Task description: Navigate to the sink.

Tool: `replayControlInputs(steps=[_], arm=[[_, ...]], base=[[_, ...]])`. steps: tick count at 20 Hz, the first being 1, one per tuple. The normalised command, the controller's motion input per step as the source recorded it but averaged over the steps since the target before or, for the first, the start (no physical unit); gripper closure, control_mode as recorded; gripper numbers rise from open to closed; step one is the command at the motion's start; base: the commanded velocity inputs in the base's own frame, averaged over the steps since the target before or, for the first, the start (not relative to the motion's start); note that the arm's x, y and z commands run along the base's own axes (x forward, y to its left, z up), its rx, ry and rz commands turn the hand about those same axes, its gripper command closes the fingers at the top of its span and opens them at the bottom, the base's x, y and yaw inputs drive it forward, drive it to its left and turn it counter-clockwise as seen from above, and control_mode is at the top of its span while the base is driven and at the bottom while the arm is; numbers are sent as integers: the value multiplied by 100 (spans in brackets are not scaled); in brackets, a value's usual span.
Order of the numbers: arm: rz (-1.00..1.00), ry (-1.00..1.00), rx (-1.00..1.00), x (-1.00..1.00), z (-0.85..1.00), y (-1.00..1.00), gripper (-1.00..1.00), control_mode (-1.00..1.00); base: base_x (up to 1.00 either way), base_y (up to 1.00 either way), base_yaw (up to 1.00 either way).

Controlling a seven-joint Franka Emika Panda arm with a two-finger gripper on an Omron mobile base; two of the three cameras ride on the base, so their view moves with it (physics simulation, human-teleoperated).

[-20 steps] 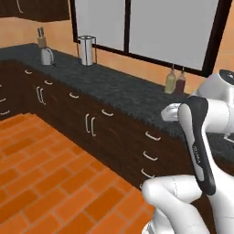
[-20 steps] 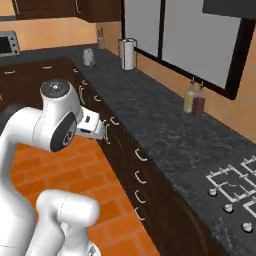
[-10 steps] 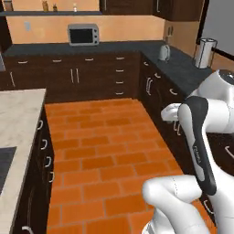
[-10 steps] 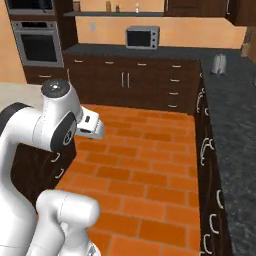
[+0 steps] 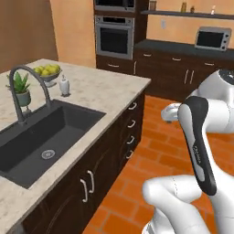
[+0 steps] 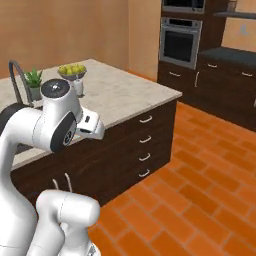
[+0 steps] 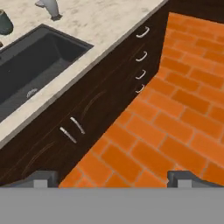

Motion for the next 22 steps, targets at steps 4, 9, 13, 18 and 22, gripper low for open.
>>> replayControlInputs(steps=[4,9,13,18,22], arm=[[0,0,0,0,0,0,-100,100],[0,0,0,0,0,0,-100,100],[0,0,0,0,0,0,-100,100],[0,0,0,0,0,0,-100,100],[0,0,0,0,0,0,-100,100]], base=[[43,0,95],[45,-6,90],[79,-68,42],[32,-61,19],[49,-38,17]])
